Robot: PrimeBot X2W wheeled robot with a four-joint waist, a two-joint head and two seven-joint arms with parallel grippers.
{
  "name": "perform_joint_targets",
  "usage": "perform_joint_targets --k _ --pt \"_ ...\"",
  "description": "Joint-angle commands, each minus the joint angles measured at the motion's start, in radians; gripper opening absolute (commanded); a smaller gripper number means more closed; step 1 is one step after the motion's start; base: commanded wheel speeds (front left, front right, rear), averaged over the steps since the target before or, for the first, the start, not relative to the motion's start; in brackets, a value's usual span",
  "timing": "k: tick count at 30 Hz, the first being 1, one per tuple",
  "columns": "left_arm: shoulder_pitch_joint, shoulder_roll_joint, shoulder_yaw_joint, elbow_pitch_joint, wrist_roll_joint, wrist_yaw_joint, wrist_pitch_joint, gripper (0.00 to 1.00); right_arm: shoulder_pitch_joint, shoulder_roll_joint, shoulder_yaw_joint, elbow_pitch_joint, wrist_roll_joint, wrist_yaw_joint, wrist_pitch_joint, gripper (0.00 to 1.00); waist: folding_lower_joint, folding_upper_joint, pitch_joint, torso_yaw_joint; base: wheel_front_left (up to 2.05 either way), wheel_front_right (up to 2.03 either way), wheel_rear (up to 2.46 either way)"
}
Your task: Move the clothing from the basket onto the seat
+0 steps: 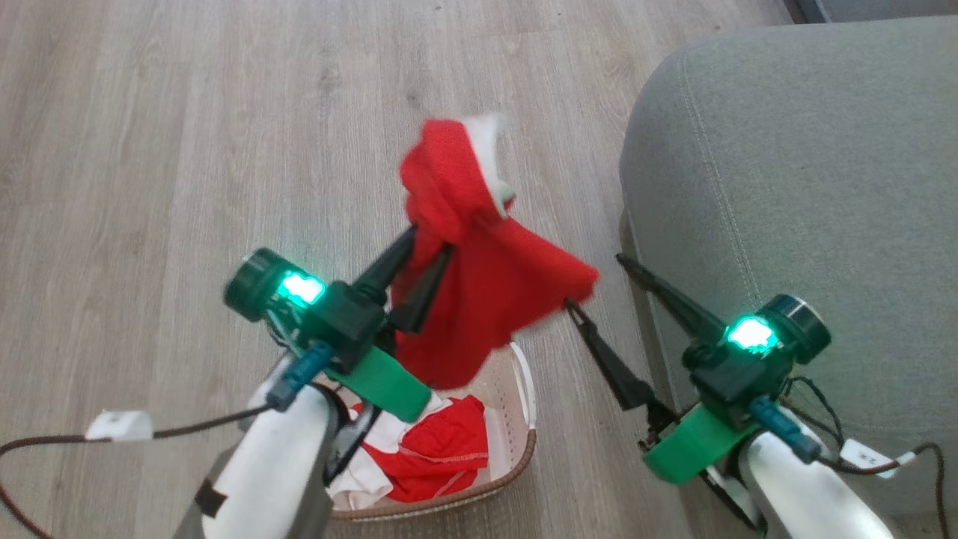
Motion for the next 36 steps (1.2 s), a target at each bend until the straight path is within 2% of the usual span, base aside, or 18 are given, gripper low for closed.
perform_joint_targets --k 1,10,16,26,27,28,36 --pt "-0.042 0.017 0.015 -0.032 -0.006 -0.004 -0.005 0.0 -0.04 -0.018 0.032 -0.024 0.007 0.0 -0.006 1.0 0.0 0.0 -0.001 -0.001 0.0 0.0 0.0" --pt "-0.072 0.08 -0.186 -0.04 -0.063 -0.007 -0.005 0.0 -0.103 -0.063 0.156 0.029 0.016 0.0 -0.006 1.0 0.0 0.0 0.004 -0.002 0.0 0.0 0.0" --pt "-0.094 0.102 -0.27 -0.035 -0.09 -0.007 -0.005 0.0 -0.15 -0.08 0.232 0.116 0.009 0.0 -0.006 1.0 0.0 0.0 0.003 0.004 0.0 0.0 0.0" --pt "-0.122 0.114 -0.384 -0.005 -0.165 -0.007 -0.005 0.0 -0.219 -0.053 0.327 0.196 0.014 0.0 -0.006 1.0 0.0 0.0 -0.004 0.021 0.0 0.0 0.0" --pt "-0.124 0.115 -0.388 -0.003 -0.171 -0.007 -0.005 0.0 -0.216 -0.048 0.341 0.213 0.035 0.0 -0.006 0.85 0.0 0.0 -0.005 0.024 0.0 0.0 0.0" --pt "-0.125 0.116 -0.388 0.001 -0.175 -0.007 -0.005 0.0 -0.221 -0.046 0.352 0.225 0.049 0.0 -0.006 0.0 0.0 0.0 -0.005 0.027 0.0 0.0 0.0" --pt "-0.116 0.108 -0.344 0.034 -0.196 -0.007 -0.005 0.0 -0.225 -0.031 0.332 0.242 0.099 0.0 -0.006 0.0 0.0 0.0 0.003 0.038 0.0 0.0 0.0"
